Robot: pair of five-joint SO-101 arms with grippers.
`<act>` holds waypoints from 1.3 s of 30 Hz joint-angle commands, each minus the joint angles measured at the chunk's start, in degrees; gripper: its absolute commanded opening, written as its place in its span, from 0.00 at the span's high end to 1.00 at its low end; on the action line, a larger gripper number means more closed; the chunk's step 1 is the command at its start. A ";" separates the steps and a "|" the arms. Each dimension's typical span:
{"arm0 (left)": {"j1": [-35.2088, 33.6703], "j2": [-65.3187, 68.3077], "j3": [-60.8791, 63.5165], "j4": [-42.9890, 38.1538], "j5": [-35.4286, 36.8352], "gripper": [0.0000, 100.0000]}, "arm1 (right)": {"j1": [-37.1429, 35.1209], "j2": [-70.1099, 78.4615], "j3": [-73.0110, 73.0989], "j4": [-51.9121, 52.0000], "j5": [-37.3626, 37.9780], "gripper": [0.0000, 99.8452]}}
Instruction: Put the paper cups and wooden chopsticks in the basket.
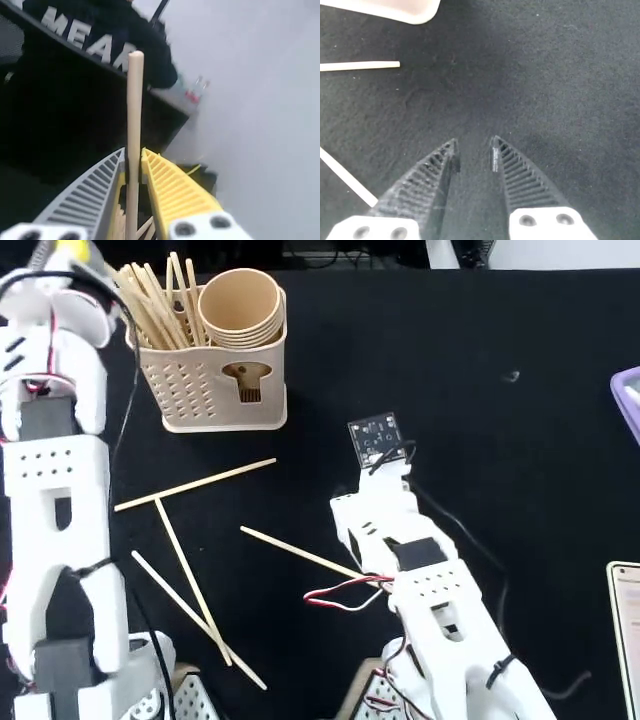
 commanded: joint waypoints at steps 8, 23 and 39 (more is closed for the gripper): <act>7.08 0.88 -1.98 8.09 -22.59 0.95 | 0.53 -2.33 -0.13 -1.05 0.09 0.89; -0.04 0.44 -19.65 49.49 -20.13 0.82 | 0.53 -2.33 -0.13 -0.88 0.09 0.89; 1.10 1.05 19.47 56.70 -57.23 0.82 | 0.53 -2.33 -0.13 -0.88 0.09 0.89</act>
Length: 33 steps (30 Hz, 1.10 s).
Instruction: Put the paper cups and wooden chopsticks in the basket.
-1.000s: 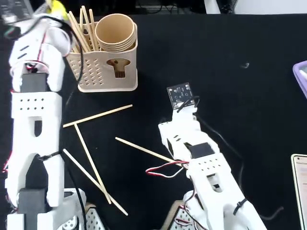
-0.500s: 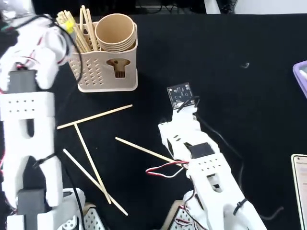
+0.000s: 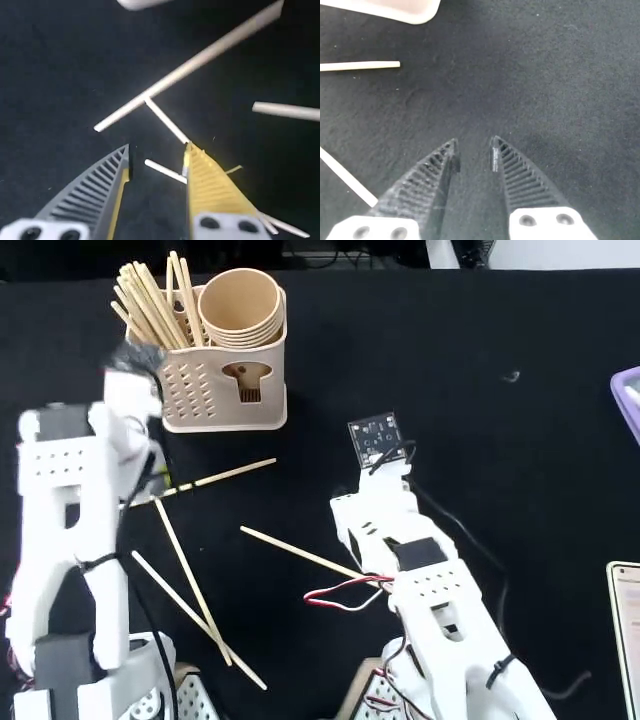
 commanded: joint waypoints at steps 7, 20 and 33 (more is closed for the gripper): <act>1.10 -0.44 23.52 -21.19 16.70 0.82 | 0.53 -2.33 -0.13 -0.88 0.09 0.89; 1.01 -0.35 24.66 -4.31 47.91 0.82 | 0.53 -2.33 -0.22 -0.88 0.09 0.89; 1.10 -0.44 40.40 -24.18 53.01 0.75 | 0.53 -2.42 -0.22 -0.88 0.09 0.89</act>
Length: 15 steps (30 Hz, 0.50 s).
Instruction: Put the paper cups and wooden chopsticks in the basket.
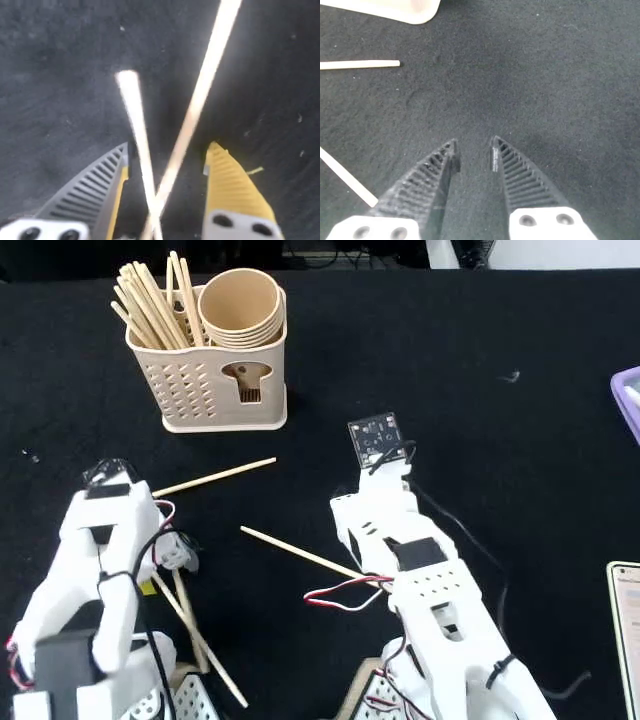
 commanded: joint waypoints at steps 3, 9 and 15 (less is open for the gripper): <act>0.75 -0.88 2.51 -7.38 4.57 0.75 | 0.53 -2.42 -0.22 -0.88 0.09 0.89; 0.57 -0.88 2.68 -9.23 7.38 0.76 | 0.53 -2.42 -0.22 -0.88 0.09 0.89; 0.66 -0.97 1.89 -9.05 7.03 0.98 | 0.62 -2.42 -0.22 -0.88 0.09 0.89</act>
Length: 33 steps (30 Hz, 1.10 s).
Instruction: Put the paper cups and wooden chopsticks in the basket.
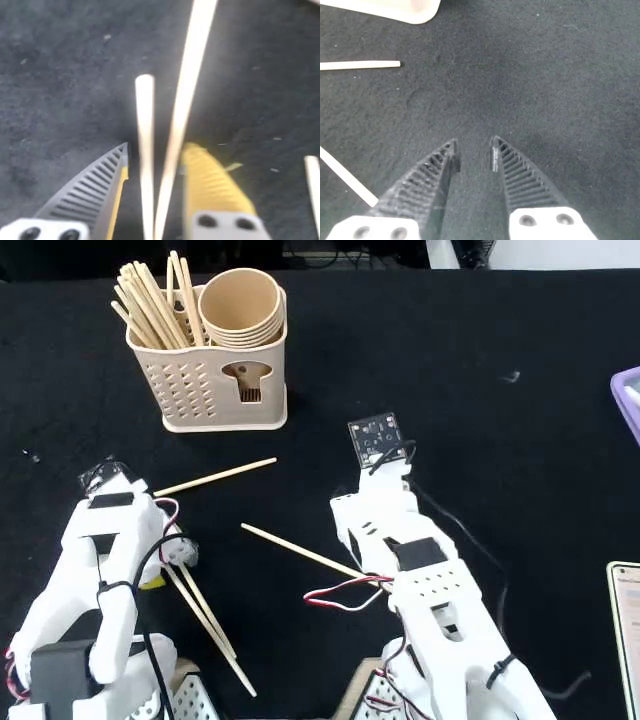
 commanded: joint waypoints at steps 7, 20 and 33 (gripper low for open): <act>-0.48 -0.09 -1.27 -1.93 0.88 0.97 | 0.53 -2.42 -0.22 -0.88 0.09 0.89; -1.45 -0.09 -27.03 21.71 0.88 0.97 | 0.70 -2.42 -0.22 -0.88 0.09 0.89; -17.19 -9.93 -60.09 15.30 -3.69 0.97 | 0.53 -2.42 -0.22 -1.23 0.09 0.89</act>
